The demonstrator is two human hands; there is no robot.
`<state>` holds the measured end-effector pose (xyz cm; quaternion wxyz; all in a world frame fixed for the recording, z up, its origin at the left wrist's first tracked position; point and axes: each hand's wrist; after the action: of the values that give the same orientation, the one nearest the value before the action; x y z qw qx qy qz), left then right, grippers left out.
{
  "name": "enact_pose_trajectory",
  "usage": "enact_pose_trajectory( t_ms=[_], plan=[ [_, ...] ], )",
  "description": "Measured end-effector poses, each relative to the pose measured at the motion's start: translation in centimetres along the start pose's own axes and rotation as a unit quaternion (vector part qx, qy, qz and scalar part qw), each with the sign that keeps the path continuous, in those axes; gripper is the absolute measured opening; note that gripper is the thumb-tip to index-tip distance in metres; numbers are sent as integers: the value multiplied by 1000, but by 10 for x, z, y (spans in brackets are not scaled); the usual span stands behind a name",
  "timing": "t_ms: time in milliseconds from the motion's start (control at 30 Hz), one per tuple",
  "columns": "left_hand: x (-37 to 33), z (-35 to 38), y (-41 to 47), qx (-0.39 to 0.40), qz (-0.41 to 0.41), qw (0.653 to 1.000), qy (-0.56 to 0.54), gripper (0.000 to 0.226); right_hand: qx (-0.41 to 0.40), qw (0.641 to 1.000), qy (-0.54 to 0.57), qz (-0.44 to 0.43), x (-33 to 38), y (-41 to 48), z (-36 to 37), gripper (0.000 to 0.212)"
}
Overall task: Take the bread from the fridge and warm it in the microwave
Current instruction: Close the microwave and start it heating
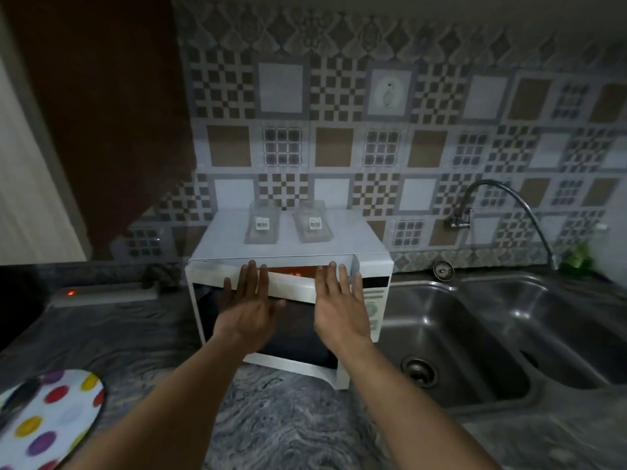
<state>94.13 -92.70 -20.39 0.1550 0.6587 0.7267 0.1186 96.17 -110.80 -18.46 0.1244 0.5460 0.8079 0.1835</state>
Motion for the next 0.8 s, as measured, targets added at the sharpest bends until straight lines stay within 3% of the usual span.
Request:
enact_pose_trajectory(
  t_ms=[233, 433, 600, 800],
  plan=[
    [-14, 17, 20, -29, -27, 999, 15, 89, -28, 1000, -1, -11, -17, 31, 23, 69],
    [-19, 7, 41, -13, -41, 999, 30, 61, -22, 998, 43, -33, -36, 56, 34, 60],
    [-22, 6, 60, 6, -51, 998, 30, 61, -7, 996, 62, -56, -45, 75, 36, 57],
    [-24, 13, 70, -37, -52, 997, 46, 63, -10, 994, 84, -66, -47, 86, 36, 53]
  ],
)
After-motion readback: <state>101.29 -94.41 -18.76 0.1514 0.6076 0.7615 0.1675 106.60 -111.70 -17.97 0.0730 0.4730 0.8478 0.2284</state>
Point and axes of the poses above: each hand's wrist, its own y-axis towards the middle knuckle, its own z-axis out of the palm, x = y × z, and after that the axes turned 9 degrees about -x, right-handed
